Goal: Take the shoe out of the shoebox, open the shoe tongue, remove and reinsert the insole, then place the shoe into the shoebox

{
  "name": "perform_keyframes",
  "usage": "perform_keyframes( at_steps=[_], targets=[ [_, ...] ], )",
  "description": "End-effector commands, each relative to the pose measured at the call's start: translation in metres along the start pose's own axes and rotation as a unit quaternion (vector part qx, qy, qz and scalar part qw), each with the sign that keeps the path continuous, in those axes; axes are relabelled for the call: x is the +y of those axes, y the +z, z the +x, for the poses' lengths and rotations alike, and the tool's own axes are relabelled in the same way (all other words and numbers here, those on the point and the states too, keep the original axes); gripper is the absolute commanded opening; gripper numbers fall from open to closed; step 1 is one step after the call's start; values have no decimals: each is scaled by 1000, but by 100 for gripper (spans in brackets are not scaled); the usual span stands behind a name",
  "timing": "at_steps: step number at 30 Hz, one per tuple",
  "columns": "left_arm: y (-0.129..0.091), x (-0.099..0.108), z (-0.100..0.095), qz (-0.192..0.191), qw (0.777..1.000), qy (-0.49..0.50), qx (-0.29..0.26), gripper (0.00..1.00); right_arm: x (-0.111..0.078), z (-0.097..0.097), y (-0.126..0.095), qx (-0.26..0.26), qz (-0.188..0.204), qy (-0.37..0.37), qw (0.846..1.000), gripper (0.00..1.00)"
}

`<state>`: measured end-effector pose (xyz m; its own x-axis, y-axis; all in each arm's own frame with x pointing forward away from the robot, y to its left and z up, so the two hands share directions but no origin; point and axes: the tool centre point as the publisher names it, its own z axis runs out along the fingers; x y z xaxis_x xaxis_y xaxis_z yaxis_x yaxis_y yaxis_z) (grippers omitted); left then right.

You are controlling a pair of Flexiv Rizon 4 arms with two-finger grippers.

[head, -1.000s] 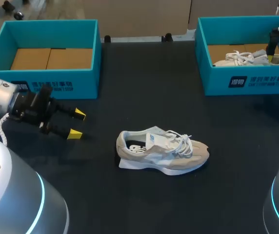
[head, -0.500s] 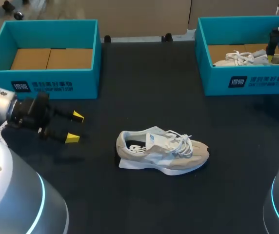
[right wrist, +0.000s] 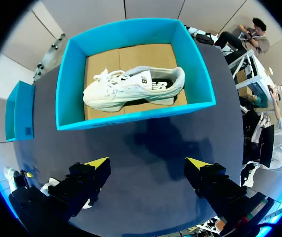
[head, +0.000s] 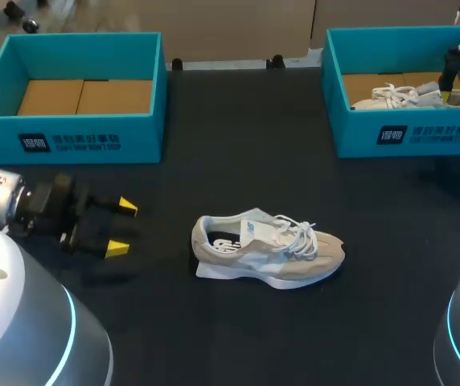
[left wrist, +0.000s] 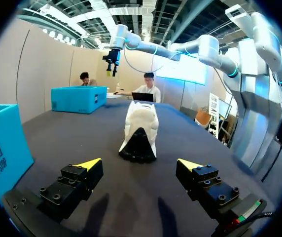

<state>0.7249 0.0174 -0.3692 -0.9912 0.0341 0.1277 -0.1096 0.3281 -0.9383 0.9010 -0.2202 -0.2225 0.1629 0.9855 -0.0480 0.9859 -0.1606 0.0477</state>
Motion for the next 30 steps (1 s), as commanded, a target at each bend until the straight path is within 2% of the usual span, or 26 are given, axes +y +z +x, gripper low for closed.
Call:
perform_keyframes(
  at_steps=[1,9,11,14,24,30],
  targets=[
    [-4,15,-3,6,1000,5,-10,100,-1,0,0,0,-1,0,1000,100],
    [-4,15,-3,6,1000,5,-10,100,-1,0,0,0,-1,0,1000,100],
    [3,18,-9,-2,1000,17,-15,100,-1,0,0,0,-1,0,1000,100],
    [9,23,-17,9,1000,10,-18,100,-1,0,0,0,-1,0,1000,100],
    [23,25,-10,14,999,16,-29,100,-1,0,0,0,-1,0,1000,100],
    [41,20,-5,22,998,24,-50,100,-1,0,0,0,-1,0,1000,100]
  ],
)
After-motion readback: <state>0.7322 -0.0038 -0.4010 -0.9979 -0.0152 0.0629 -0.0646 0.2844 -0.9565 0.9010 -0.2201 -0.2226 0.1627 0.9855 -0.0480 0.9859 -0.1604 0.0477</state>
